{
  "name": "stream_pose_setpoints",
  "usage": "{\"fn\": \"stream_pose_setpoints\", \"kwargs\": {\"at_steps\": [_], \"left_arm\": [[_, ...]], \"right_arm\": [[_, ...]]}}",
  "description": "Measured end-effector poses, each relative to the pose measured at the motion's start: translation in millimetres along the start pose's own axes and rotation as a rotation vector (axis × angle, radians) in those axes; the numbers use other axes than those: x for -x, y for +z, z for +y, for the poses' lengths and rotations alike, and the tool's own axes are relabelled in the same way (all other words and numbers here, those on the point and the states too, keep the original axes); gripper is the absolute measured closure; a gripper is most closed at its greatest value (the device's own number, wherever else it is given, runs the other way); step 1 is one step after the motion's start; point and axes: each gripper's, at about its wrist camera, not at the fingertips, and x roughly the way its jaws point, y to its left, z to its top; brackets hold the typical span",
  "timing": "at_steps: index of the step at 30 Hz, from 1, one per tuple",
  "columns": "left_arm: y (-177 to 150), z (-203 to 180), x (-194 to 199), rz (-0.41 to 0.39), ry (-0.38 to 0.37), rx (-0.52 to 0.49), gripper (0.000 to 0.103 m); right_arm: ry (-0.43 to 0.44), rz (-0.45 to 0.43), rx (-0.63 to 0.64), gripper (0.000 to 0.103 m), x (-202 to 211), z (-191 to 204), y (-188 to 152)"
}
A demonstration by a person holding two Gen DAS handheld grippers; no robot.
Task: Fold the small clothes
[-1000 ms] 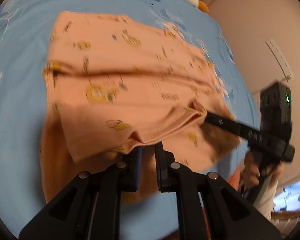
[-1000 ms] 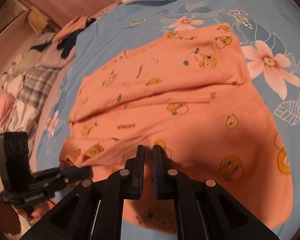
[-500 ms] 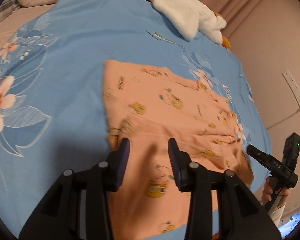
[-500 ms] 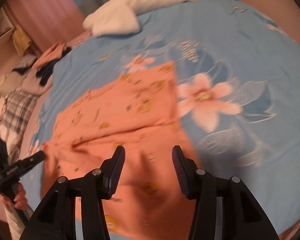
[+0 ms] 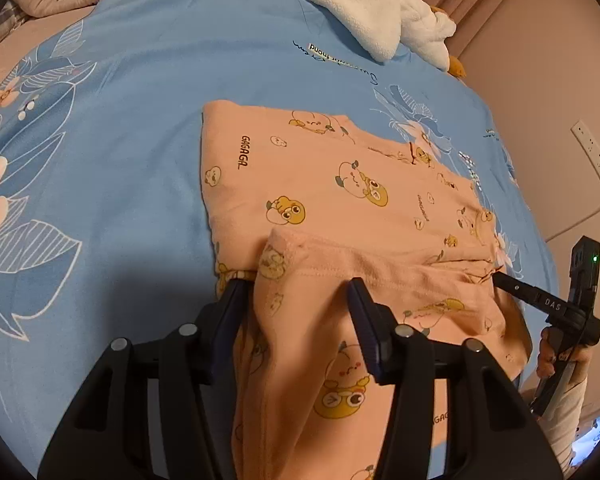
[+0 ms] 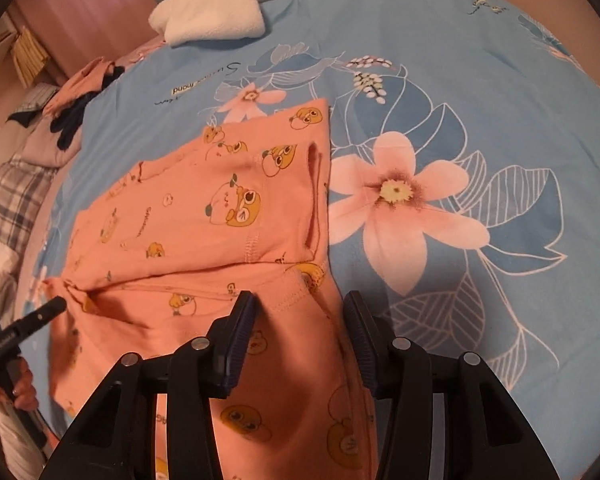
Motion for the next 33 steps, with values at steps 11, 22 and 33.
{"fn": "stream_pose_setpoints", "kwargs": {"at_steps": [11,22,33], "left_arm": [[-8,1,20,-0.048,0.051,0.016,0.100],[-10,-6,63,-0.128,-0.036,0.028,0.101],[-12,-12,52,-0.102,-0.017,0.017,0.101]], "right_arm": [[-0.031,-0.087,0.037,0.093,36,12,-7],[-0.033,-0.102,0.022,0.093,45,17,-8],[0.007,-0.092,-0.038,0.093,53,-3,-21]]}}
